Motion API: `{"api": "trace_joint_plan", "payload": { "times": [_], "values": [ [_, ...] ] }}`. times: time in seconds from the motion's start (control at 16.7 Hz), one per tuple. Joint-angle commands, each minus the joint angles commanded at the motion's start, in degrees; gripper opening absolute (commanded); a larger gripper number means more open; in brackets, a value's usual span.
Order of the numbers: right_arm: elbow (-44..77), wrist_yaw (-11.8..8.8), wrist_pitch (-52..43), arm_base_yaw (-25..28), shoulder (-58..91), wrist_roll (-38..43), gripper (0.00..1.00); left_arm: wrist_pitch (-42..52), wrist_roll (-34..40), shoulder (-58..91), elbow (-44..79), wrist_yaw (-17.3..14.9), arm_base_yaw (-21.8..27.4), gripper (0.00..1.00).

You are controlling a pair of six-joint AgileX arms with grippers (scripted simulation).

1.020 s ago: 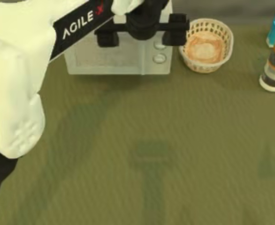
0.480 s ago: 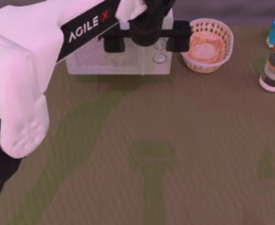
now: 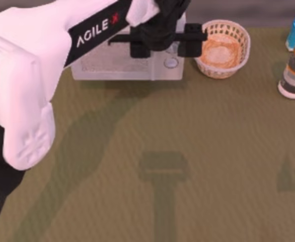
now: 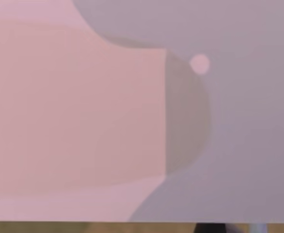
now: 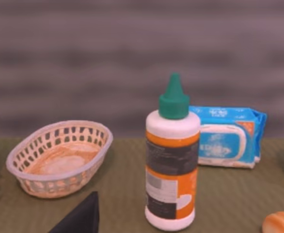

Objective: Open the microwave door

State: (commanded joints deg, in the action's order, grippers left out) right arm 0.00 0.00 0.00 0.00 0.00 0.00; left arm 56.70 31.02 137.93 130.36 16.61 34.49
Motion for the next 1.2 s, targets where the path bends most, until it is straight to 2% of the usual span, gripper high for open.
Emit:
{"api": "trace_joint_plan", "payload": {
  "times": [0.06, 0.12, 0.54, 0.6, 1.2],
  "values": [
    [0.0, 0.0, 0.0, 0.0, 0.0, 0.0, 1.0, 0.0, 0.0, 0.0, 0.0, 0.0, 0.0, 0.02],
    [0.0, 0.0, 0.0, 0.0, 0.0, 0.0, 1.0, 0.0, 0.0, 0.0, 0.0, 0.0, 0.0, 0.0],
    [0.0, 0.0, 0.0, 0.0, 0.0, 0.0, 1.0, 0.0, 0.0, 0.0, 0.0, 0.0, 0.0, 0.0],
    [0.0, 0.0, 0.0, 0.0, 0.0, 0.0, 1.0, -0.32, 0.5, -0.28, -1.34, -1.25, 1.9, 0.0],
    [0.0, 0.0, 0.0, 0.0, 0.0, 0.0, 1.0, -4.66, 1.73, -7.16, -12.33, 0.87, 1.78, 0.0]
  ]
}}
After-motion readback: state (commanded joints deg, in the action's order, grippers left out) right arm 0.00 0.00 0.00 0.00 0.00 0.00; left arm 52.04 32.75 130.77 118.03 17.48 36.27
